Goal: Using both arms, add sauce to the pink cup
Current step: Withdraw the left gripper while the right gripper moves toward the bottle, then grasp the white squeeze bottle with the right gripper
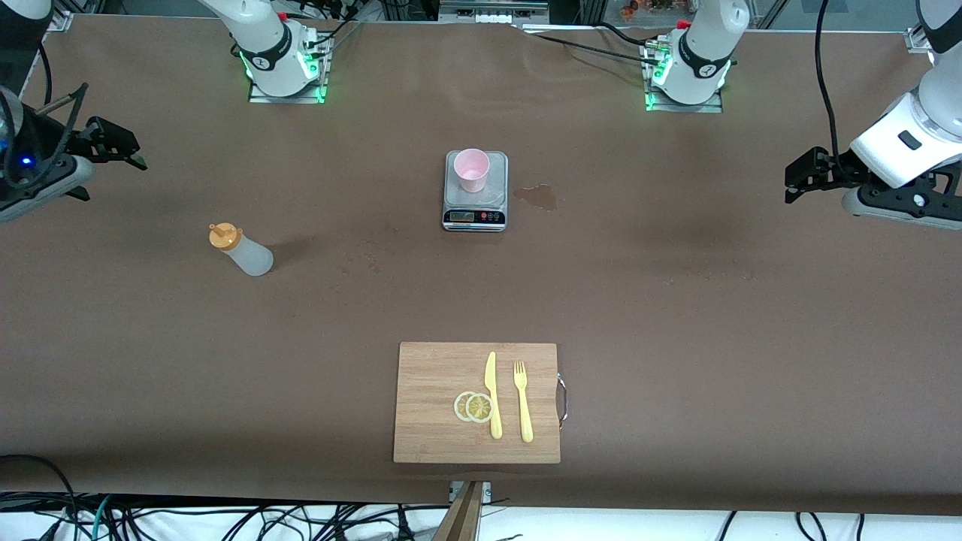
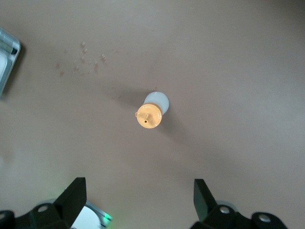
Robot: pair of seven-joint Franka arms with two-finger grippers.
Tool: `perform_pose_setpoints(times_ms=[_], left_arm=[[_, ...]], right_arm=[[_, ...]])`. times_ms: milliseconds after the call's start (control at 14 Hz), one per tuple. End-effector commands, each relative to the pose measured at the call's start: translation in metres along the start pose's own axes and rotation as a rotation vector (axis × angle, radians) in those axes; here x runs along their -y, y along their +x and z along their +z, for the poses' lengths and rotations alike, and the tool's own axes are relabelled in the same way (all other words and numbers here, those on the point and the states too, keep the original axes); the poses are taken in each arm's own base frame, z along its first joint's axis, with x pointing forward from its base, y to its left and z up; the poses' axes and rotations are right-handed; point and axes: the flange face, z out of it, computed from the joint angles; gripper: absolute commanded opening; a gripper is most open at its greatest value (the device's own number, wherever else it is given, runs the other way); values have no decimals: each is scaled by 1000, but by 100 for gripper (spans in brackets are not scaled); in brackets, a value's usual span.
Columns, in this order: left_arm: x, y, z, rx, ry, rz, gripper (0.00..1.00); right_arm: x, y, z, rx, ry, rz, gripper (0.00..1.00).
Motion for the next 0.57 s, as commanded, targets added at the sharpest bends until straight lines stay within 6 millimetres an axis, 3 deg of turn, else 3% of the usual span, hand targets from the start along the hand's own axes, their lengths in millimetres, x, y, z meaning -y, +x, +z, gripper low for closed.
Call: perform_pose_setpoints(times_ms=[0,143,358,501], left_arm=[[6,3,-4,-5,-6,-9,100],[13,4,0,5,-16,-21,100],[2,14,14,29,-22,-10,100],[1,14,7,17,-19,-10,100]], right_arm=[[-8,-1,16,-29,49,-162,100],[-27,-10,30,-83,85,-253,100],[-54,-20,53,-151,162,-397,100],[-74,-24,73,-210,213,-500,100]])
